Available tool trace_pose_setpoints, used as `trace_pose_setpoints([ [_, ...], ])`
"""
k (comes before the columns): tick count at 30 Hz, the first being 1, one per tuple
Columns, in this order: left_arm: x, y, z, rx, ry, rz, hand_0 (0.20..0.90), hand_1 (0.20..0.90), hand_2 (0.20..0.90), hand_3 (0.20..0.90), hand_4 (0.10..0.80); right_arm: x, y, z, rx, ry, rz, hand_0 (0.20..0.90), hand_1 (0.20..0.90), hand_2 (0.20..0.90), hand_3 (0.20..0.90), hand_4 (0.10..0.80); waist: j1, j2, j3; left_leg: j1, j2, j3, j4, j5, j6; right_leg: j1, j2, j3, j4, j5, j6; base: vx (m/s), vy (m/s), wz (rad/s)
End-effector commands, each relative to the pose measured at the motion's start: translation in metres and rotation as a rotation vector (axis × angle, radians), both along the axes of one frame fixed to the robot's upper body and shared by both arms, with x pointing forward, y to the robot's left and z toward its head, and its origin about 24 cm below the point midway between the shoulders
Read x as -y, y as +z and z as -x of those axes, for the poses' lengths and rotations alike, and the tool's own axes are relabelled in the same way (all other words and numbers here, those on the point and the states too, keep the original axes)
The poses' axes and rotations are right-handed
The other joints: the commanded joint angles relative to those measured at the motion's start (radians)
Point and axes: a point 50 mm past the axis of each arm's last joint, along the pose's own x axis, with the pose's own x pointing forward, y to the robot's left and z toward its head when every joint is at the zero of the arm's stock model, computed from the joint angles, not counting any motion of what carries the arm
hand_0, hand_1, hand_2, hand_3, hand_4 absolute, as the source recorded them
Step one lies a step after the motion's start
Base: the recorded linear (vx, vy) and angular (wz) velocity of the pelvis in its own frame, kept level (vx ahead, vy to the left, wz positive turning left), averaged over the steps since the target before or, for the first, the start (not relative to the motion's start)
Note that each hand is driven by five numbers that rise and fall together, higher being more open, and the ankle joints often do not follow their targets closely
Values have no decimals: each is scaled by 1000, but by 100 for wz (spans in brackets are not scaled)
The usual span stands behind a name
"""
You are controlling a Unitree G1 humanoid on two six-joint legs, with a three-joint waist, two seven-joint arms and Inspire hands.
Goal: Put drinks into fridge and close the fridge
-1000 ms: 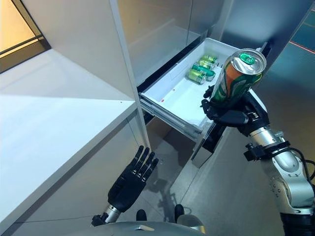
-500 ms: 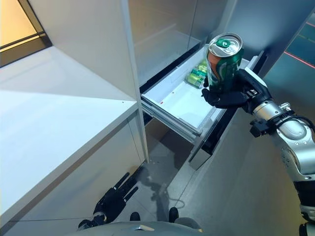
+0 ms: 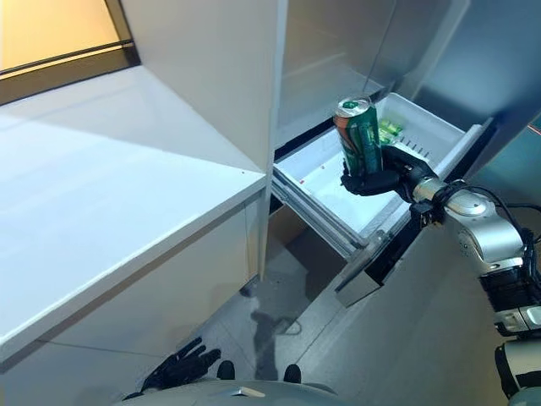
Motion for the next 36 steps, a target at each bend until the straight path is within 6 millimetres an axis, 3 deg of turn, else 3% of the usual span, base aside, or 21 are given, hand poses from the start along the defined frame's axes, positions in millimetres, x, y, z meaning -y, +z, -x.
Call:
trace_pose_setpoints([
  [1, -20, 1, 17, -94, -77, -87, 900, 900, 900, 900, 800, -3, 117, -26, 408, -17, 2, 300, 300, 300, 200, 100, 50, -5, -6, -21, -15, -60, 1, -96, 7, -23, 42, 13, 5, -4, 53, 6, -76, 23],
  [8, -33, 8, 5, -51, -93, -93, 900, 900, 900, 900, 800, 24, 118, -34, 336, -157, 94, 300, 300, 300, 200, 100, 84, 13, 81, -93, -18, -94, 1, -73, 6, -80, 44, 6, 5, 10, 44, -85, -46, 10],
  [16, -37, 16, -10, 25, -114, -79, 900, 900, 900, 900, 800, 53, 118, -37, 206, -265, 343, 300, 300, 300, 200, 100, 116, 43, 178, -175, -31, -123, 1, -39, -1, -148, 34, -23, 14, 24, 38, -85, -12, 11],
  [23, -48, 21, -20, 16, -138, -196, 900, 900, 900, 900, 800, 76, 111, -33, 11, -360, 448, 300, 300, 300, 200, 100, 140, 65, 215, -220, -41, -126, 1, -20, -6, -185, 21, -57, 22, 25, 36, -27, -4, 7],
  [36, -56, 25, -29, 34, -130, -188, 900, 900, 900, 900, 800, 110, 100, -14, -262, -525, 543, 300, 300, 300, 200, 100, 167, 127, 261, -287, -68, -145, 5, 6, -2, -254, 2, -81, 44, 23, 28, -13, 19, 6],
])
